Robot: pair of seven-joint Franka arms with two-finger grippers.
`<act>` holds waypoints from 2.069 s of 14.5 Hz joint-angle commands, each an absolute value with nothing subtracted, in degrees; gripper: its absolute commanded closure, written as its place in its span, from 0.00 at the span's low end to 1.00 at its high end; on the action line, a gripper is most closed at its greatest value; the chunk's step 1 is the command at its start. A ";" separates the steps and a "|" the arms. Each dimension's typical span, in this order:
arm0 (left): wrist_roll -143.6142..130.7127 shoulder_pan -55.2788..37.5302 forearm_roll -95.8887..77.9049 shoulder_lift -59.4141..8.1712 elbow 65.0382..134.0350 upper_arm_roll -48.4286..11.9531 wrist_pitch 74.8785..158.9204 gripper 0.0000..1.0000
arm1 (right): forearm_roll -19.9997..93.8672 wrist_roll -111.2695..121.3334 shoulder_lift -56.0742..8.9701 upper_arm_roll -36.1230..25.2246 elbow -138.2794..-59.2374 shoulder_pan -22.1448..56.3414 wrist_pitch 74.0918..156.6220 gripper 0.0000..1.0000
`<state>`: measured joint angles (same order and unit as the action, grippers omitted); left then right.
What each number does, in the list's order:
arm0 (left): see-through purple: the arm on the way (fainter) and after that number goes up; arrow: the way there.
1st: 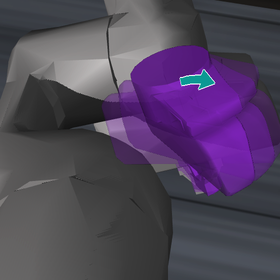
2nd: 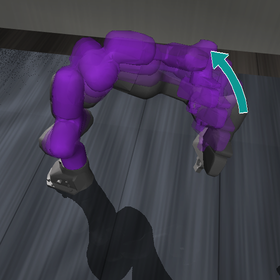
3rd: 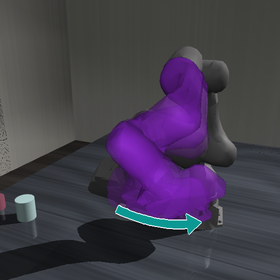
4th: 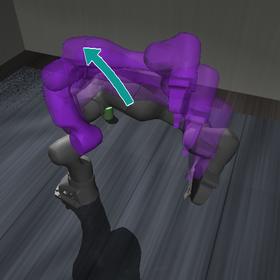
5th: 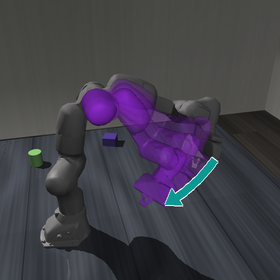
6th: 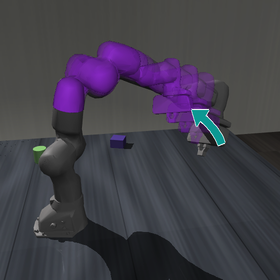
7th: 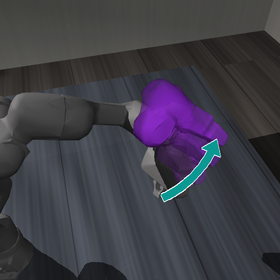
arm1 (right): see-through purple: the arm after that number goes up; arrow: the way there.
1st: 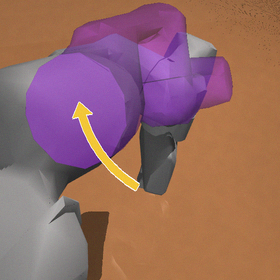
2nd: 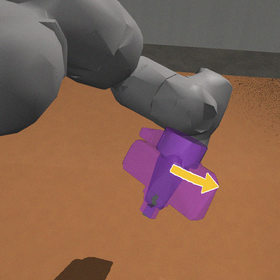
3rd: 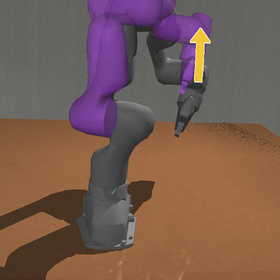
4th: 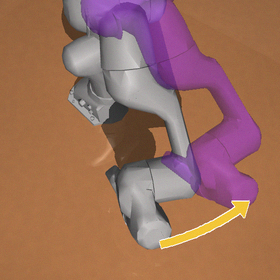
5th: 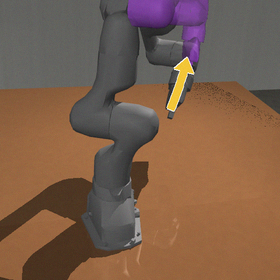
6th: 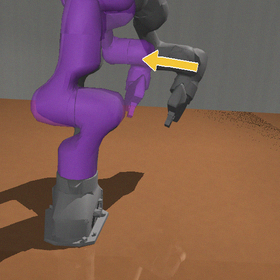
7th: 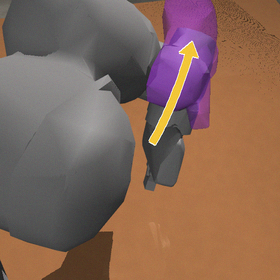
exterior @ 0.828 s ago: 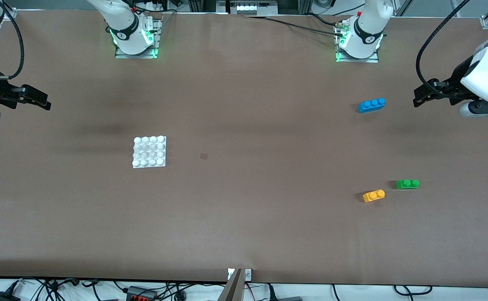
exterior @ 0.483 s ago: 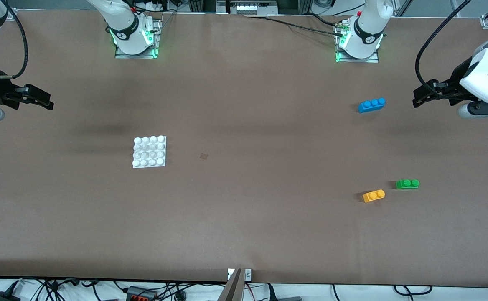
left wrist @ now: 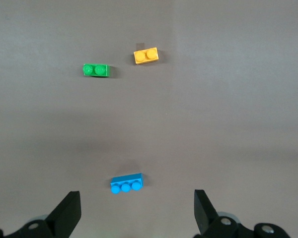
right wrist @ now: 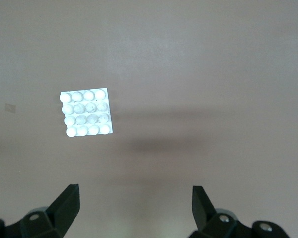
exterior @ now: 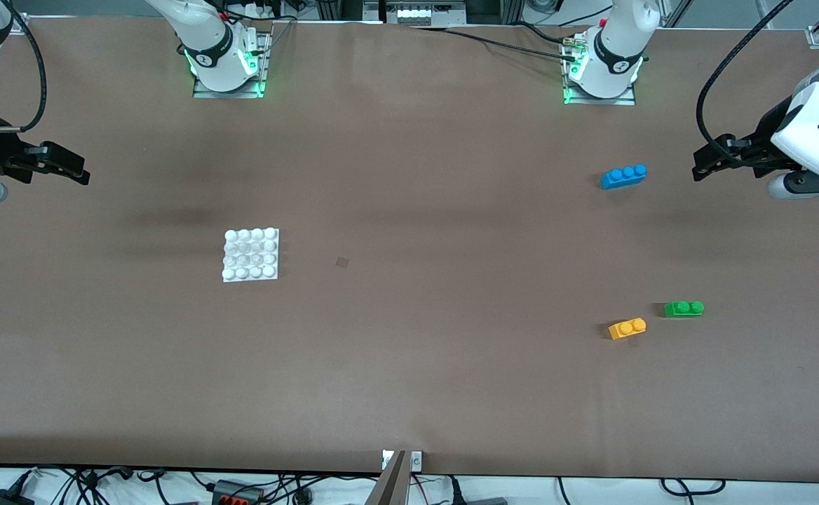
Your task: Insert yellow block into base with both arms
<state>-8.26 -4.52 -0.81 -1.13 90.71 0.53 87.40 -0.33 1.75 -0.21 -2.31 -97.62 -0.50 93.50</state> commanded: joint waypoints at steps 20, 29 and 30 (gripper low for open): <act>-7.91 -1.67 1.31 -11.58 88.24 0.62 89.90 0.00 | 9.75 -1.67 -25.66 -1.41 -118.04 9.39 137.28 0.00; -9.23 -1.76 3.00 -24.77 86.40 -0.35 101.23 0.00 | 15.10 -1.67 -30.58 1.92 -117.95 9.76 138.95 0.00; -9.23 -1.50 -0.58 -26.53 86.40 -0.18 104.99 0.00 | 17.03 -1.67 -31.11 2.54 -117.95 9.84 139.56 0.00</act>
<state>-8.62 -1.95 1.90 -22.14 88.92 0.05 101.20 13.73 -1.37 -29.29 0.63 -117.89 9.59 137.96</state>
